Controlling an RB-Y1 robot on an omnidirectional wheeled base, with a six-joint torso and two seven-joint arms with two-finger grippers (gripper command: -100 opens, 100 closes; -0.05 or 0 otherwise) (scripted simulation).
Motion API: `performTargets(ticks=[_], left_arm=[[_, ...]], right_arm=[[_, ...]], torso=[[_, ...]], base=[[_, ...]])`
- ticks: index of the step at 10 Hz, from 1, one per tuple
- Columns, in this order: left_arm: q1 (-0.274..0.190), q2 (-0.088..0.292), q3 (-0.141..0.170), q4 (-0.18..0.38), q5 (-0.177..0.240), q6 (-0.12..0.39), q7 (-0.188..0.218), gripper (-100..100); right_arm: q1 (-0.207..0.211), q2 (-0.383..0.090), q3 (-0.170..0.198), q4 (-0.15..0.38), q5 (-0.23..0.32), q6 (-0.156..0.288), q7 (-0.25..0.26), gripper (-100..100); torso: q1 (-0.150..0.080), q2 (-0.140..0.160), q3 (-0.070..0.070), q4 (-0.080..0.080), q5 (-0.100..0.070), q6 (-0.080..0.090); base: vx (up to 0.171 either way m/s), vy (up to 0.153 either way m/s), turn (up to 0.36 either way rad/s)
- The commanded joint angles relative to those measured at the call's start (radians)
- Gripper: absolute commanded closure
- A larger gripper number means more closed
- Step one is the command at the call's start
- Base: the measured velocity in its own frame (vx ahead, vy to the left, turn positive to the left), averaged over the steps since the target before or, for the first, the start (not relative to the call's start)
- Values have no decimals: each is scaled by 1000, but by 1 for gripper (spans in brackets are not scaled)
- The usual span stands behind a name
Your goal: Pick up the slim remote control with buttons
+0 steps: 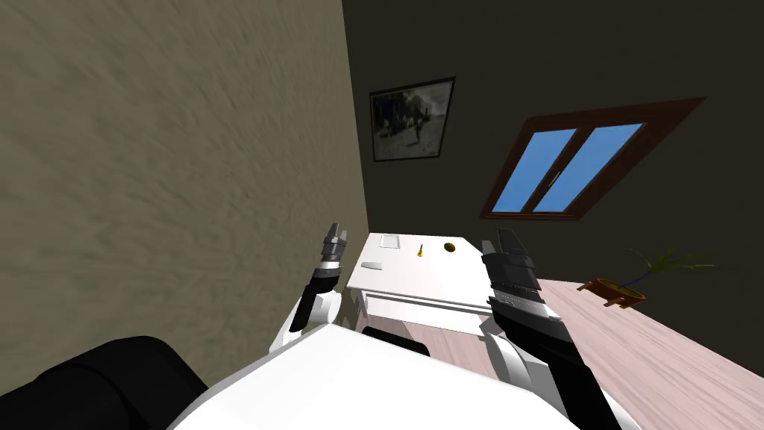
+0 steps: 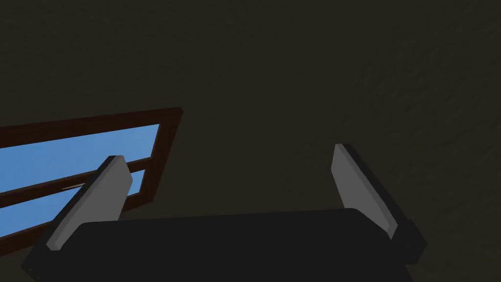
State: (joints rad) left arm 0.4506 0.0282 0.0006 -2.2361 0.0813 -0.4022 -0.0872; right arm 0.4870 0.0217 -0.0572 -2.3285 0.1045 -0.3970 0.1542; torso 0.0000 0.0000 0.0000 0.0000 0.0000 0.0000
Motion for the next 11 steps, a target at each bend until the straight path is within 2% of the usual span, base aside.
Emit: performTargets(ticks=[1,4,8,9,11], left_arm=[[6,42,17,24,9,16,-14,-100],[21,115,58,84,32,58,-45,-100],[44,231,141,210,85,153,-101,-100],[44,231,141,212,85,153,-101,-100],[54,292,192,284,120,216,-131,-100]], right_arm=[[0,0,0,0,0,0,0,0],[0,0,0,0,0,0,0,0],[0,0,0,0,0,0,0,0],[0,0,0,0,0,0,0,0],[0,0,0,0,0,0,0,0]], torso=[[0,0,0,0,0,0],[-3,5,3,1,-1,0],[-6,8,5,2,-1,0],[-5,8,5,2,-1,0],[-2,4,3,1,-1,0]], base=[[-32,-32,-156],[-82,-52,-221],[-105,-93,-275],[-56,-59,-149],[-48,-58,-310]])
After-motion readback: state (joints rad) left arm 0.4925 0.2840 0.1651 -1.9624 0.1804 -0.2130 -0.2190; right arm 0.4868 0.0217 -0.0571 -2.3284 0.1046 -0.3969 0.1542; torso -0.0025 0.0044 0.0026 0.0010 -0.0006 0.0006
